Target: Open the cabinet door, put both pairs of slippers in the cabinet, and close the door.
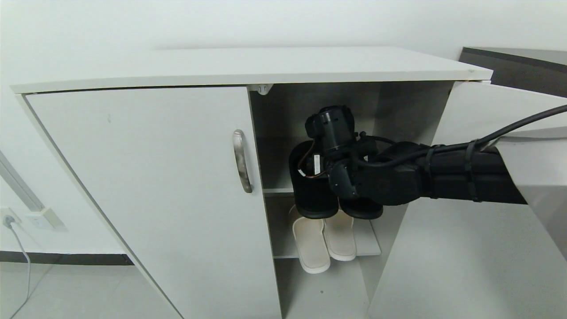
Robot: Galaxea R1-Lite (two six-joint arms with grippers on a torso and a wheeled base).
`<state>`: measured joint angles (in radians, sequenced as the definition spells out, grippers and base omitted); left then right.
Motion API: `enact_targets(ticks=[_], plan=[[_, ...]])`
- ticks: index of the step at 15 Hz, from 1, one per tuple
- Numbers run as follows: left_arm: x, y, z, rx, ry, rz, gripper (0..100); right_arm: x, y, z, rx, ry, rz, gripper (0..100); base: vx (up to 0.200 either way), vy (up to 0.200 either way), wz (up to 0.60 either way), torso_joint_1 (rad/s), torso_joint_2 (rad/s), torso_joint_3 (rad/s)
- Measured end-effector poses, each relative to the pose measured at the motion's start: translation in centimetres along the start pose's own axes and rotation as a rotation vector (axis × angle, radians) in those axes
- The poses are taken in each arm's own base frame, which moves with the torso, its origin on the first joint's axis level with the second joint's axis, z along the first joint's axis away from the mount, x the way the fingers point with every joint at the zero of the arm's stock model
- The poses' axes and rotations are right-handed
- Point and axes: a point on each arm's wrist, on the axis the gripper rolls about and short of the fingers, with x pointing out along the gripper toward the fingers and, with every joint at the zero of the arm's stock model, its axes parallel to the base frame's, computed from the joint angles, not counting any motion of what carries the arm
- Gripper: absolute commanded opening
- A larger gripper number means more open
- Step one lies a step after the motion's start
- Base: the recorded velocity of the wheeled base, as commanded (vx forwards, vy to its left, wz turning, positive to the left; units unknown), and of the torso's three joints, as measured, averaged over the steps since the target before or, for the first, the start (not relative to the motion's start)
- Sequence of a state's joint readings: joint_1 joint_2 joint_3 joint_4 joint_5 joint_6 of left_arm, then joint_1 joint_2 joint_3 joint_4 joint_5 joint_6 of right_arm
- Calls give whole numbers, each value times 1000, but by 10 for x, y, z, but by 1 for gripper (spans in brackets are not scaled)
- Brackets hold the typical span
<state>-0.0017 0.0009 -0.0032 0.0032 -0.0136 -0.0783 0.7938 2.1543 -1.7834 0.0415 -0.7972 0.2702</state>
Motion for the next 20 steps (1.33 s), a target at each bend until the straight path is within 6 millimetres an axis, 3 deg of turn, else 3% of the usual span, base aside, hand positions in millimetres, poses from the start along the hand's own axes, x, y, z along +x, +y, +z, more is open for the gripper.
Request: enact_targets(ticks=[5,10,14,15,20], plan=[[0,0,0,2,0,0,0,-40,-13,-10,-50,42,52,100,0,0,0,0,0,0],[0,0,0,2,0,0,0,-98,-44,-22,-64,119,296,100,0,0,0,0,0,0],[0,0,0,2,0,0,0,-123,-71,-36,-25,120,476,100,0,0,0,0,0,0],[0,0,0,2,0,0,0,-126,-76,-39,-1,94,498,0,0,0,0,0,0,0],[0,0,0,1,0,0,0,-126,-80,-51,7,76,506,0,0,0,0,0,0,0]])
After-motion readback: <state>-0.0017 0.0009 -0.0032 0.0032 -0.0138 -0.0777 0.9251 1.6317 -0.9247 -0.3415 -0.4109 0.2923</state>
